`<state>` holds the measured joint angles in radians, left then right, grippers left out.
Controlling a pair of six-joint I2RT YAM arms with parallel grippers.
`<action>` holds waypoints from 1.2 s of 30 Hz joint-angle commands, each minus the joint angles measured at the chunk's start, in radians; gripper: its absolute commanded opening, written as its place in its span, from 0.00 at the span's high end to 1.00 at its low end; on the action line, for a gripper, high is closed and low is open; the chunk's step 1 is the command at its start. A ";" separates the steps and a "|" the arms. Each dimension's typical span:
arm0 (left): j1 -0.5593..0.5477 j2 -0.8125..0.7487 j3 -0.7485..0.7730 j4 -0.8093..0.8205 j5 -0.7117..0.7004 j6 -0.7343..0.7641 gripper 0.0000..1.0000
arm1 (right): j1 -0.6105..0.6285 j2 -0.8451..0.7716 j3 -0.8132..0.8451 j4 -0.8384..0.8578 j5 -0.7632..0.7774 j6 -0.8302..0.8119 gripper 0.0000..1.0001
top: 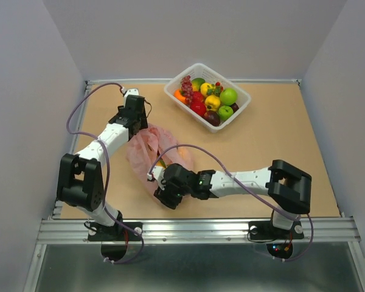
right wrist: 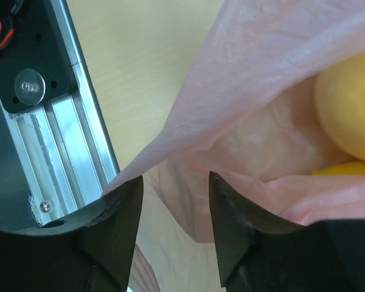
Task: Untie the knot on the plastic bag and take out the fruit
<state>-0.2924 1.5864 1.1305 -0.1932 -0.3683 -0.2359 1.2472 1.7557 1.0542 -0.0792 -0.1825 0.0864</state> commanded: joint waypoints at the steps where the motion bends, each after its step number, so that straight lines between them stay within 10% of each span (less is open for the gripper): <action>1: 0.007 -0.159 0.032 0.032 0.040 0.001 0.30 | 0.015 -0.120 0.084 -0.027 0.132 -0.010 0.34; 6: 0.006 -0.311 0.041 -0.021 0.011 -0.002 0.02 | 0.014 -0.180 0.176 -0.126 0.303 -0.053 0.24; 18: -0.008 -0.601 -0.109 -0.170 0.130 -0.109 0.01 | -0.050 -0.240 0.231 -0.163 0.655 -0.116 0.01; 36: -0.304 -0.603 -0.316 -0.189 0.008 -0.270 0.01 | -0.261 -0.036 0.262 -0.097 0.483 0.016 0.06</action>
<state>-0.5846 0.9360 0.8288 -0.3916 -0.2695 -0.4427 0.9897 1.7199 1.2697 -0.2390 0.3199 0.0650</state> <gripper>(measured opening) 0.985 0.974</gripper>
